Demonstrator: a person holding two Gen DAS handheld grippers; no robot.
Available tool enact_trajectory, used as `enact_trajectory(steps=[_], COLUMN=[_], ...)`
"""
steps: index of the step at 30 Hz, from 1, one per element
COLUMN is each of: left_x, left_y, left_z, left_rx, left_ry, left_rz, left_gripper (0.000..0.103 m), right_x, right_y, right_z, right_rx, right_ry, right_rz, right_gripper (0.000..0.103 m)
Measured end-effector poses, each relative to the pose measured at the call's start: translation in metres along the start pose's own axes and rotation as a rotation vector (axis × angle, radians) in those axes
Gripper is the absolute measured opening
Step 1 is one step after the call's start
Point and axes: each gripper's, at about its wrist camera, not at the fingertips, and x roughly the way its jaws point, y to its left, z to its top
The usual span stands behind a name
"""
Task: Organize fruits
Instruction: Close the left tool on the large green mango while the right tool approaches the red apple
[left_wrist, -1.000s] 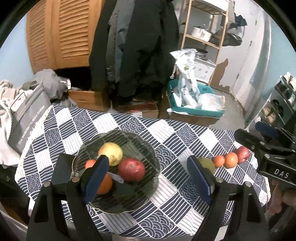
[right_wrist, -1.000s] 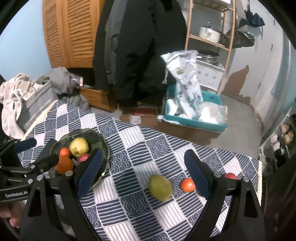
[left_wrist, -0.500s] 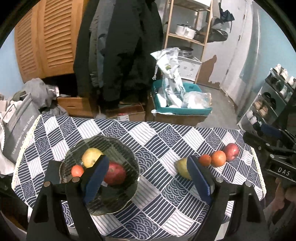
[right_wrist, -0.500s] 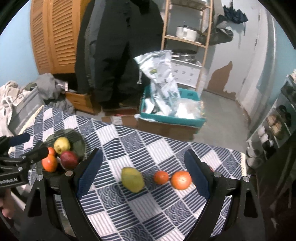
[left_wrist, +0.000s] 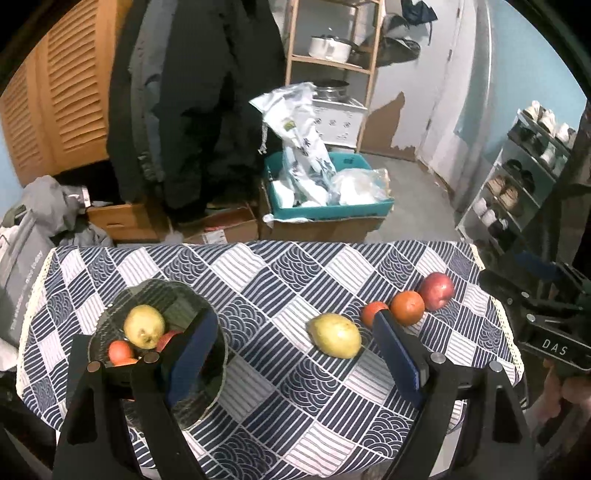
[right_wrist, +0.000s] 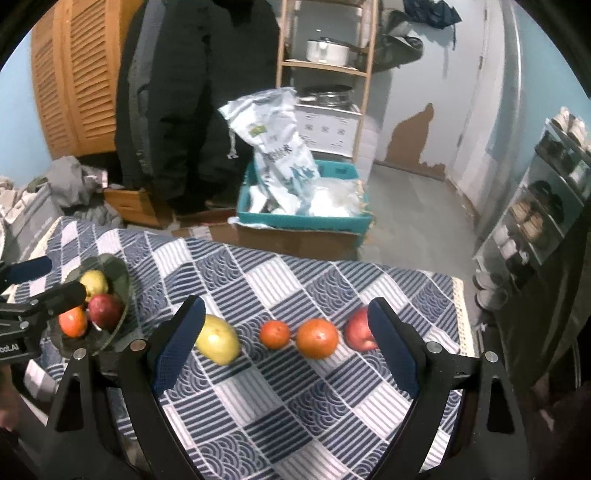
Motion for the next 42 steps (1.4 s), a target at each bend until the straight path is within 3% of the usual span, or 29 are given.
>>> enact_trajectory(steps=[8, 19, 25, 42], left_x=[0.023, 0.056, 0.075, 0.160], left_y=[-0.020, -0.033, -0.040, -0.045], left_z=[-0.003, -0.005, -0.007, -0.028], left_rx=[0.034, 0.005, 0.013, -0.031], left_ry=[0.048, 0.131, 0.159, 0.337], left_rz=[0.004, -0.024, -0.012, -0.001], left_gripper=[0.087, 0.087, 0.087, 0.087], right_x=[0.007, 0.016, 0.034, 0.098], right_y=[-0.031, -0.055, -0.066, -0.089], right_z=[-0.013, -0.023, -0.033, -0.062], right_rx=[0.040, 0.072, 0.092, 0.134], right_ry=[0.028, 0.058, 0.102, 0.252], right_rz=[-0.052, -0.087, -0.097, -0.094], right_gripper=[0.089, 0.089, 0.089, 0.089])
